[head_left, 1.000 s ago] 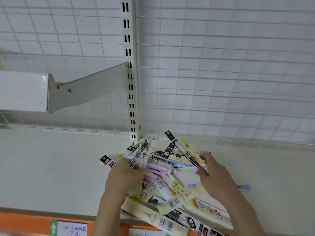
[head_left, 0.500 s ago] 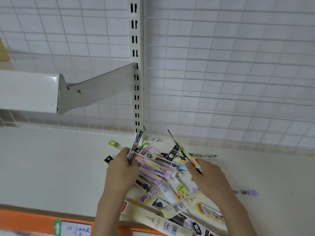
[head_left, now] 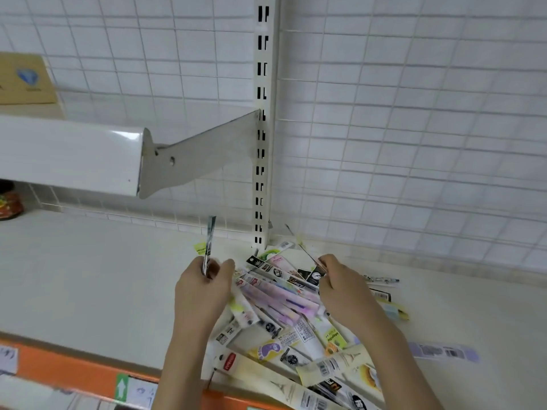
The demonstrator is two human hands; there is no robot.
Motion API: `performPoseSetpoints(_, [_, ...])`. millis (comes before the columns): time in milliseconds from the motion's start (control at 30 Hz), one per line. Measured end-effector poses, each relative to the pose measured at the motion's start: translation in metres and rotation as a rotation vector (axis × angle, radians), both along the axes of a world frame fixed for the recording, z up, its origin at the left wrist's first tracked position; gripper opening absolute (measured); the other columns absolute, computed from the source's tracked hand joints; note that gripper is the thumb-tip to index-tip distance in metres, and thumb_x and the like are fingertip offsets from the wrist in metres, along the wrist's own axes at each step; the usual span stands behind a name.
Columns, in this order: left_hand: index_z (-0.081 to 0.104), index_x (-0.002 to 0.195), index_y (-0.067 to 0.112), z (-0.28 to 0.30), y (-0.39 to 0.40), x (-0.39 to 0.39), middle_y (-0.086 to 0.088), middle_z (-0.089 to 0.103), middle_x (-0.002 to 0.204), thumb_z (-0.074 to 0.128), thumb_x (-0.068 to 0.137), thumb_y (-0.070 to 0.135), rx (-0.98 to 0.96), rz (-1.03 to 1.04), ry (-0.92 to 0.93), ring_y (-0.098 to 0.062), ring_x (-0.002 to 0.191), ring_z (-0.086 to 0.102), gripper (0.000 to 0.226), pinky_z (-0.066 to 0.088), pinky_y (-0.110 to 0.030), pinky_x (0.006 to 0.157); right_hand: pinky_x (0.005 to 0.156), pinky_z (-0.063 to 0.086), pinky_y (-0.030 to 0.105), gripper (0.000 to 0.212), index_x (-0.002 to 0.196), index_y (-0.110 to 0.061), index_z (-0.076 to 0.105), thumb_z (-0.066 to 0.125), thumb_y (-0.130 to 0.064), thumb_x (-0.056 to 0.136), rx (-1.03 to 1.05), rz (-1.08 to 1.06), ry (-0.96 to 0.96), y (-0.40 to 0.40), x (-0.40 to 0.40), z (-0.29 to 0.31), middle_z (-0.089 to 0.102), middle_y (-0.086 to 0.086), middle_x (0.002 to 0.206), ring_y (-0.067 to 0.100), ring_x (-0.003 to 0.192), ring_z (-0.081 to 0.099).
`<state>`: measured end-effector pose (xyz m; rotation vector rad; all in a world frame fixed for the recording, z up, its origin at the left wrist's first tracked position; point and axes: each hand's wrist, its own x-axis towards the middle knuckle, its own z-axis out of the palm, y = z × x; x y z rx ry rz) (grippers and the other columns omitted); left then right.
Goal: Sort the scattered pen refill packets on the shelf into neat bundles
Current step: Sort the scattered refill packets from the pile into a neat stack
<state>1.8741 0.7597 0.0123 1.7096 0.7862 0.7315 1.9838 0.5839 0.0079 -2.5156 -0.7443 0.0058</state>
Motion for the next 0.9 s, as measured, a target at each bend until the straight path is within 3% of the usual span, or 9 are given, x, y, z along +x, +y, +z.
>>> performPoseSetpoints(167, [0.047, 0.094, 0.01, -0.006, 0.006, -0.004, 0.005, 0.053, 0.071, 0.054, 0.091, 0.016, 0.087, -0.025, 0.056, -0.013, 0.065, 0.05, 0.01, 0.036, -0.029, 0.059, 0.058, 0.039, 0.029, 0.035, 0.1, -0.02, 0.048, 0.03, -0.05, 0.097, -0.103, 0.007, -0.069, 0.02, 0.003, 0.002, 0.049, -0.006, 0.061, 0.02, 0.063, 0.053])
performPoseSetpoints(267, [0.039, 0.123, 0.016, -0.009, 0.009, -0.005, -0.003, 0.064, 0.084, 0.046, 0.096, 0.017, 0.069, -0.045, 0.05, -0.019, 0.075, 0.059, 0.028, 0.039, -0.031, 0.065, 0.06, 0.037, 0.031, 0.032, 0.094, -0.014, 0.047, 0.028, -0.039, 0.101, -0.166, 0.045, -0.109, 0.028, 0.01, -0.002, 0.043, -0.004, 0.061, 0.025, 0.07, 0.05])
performPoseSetpoints(333, [0.031, 0.137, 0.017, -0.011, 0.012, -0.006, -0.01, 0.067, 0.098, 0.042, 0.097, 0.021, 0.08, -0.049, 0.086, -0.026, 0.075, 0.063, 0.042, 0.042, -0.03, 0.064, 0.064, 0.035, 0.031, 0.026, 0.102, -0.01, 0.048, 0.029, -0.028, 0.102, -0.225, 0.062, -0.121, 0.033, 0.015, -0.005, 0.043, -0.002, 0.071, 0.025, 0.075, 0.049])
performPoseSetpoints(433, [0.046, 0.123, 0.013, -0.013, 0.016, -0.006, -0.008, 0.066, 0.102, 0.038, 0.098, 0.019, 0.076, -0.07, 0.154, -0.018, 0.053, 0.058, 0.027, 0.038, -0.025, 0.049, 0.068, 0.036, 0.031, 0.025, 0.12, -0.009, 0.045, 0.037, -0.016, 0.098, -0.295, 0.057, -0.121, 0.038, 0.015, -0.005, 0.052, 0.007, 0.103, 0.029, 0.093, 0.057])
performPoseSetpoints(533, [0.051, 0.112, 0.01, -0.015, 0.016, -0.005, -0.005, 0.064, 0.09, 0.034, 0.099, 0.017, 0.044, -0.073, 0.159, -0.016, 0.052, 0.057, 0.022, 0.041, -0.026, 0.053, 0.071, 0.038, 0.032, 0.034, 0.124, -0.012, 0.045, 0.041, -0.03, 0.097, -0.326, 0.044, -0.095, 0.037, 0.012, -0.008, 0.049, 0.009, 0.118, 0.029, 0.099, 0.058])
performPoseSetpoints(700, [0.047, 0.116, 0.014, -0.019, 0.014, -0.001, -0.003, 0.055, 0.074, 0.034, 0.098, 0.021, 0.067, -0.084, 0.202, -0.023, 0.06, 0.055, 0.023, 0.04, -0.03, 0.057, 0.066, 0.035, 0.03, 0.023, 0.088, -0.015, 0.05, 0.044, -0.037, 0.094, -0.298, 0.025, -0.054, 0.032, 0.012, -0.017, 0.042, 0.001, 0.092, 0.026, 0.091, 0.056])
performPoseSetpoints(767, [0.051, 0.106, 0.014, -0.019, 0.012, 0.0, -0.003, 0.056, 0.075, 0.04, 0.097, 0.028, 0.128, -0.089, 0.243, -0.026, 0.072, 0.053, 0.02, 0.038, -0.031, 0.064, 0.062, 0.035, 0.029, 0.024, 0.078, -0.016, 0.042, 0.04, -0.032, 0.096, -0.293, 0.019, -0.087, 0.029, 0.012, -0.015, 0.04, -0.001, 0.083, 0.023, 0.08, 0.054])
performPoseSetpoints(833, [0.053, 0.089, 0.016, -0.016, 0.01, 0.003, -0.001, 0.056, 0.072, 0.05, 0.092, 0.037, 0.195, -0.115, 0.286, -0.022, 0.073, 0.053, 0.022, 0.038, -0.03, 0.061, 0.054, 0.033, 0.027, 0.031, 0.068, -0.015, 0.036, 0.037, -0.028, 0.096, -0.264, -0.011, -0.084, 0.023, 0.013, -0.009, 0.04, -0.002, 0.071, 0.019, 0.065, 0.046])
performPoseSetpoints(900, [0.05, 0.079, 0.021, -0.013, 0.009, 0.009, 0.003, 0.054, 0.068, 0.055, 0.089, 0.04, 0.263, -0.151, 0.339, -0.019, 0.071, 0.051, 0.023, 0.036, -0.023, 0.057, 0.052, 0.031, 0.027, 0.028, 0.073, -0.014, 0.038, 0.036, -0.028, 0.096, -0.207, -0.057, -0.078, 0.016, 0.016, -0.002, 0.041, -0.001, 0.066, 0.021, 0.064, 0.045])
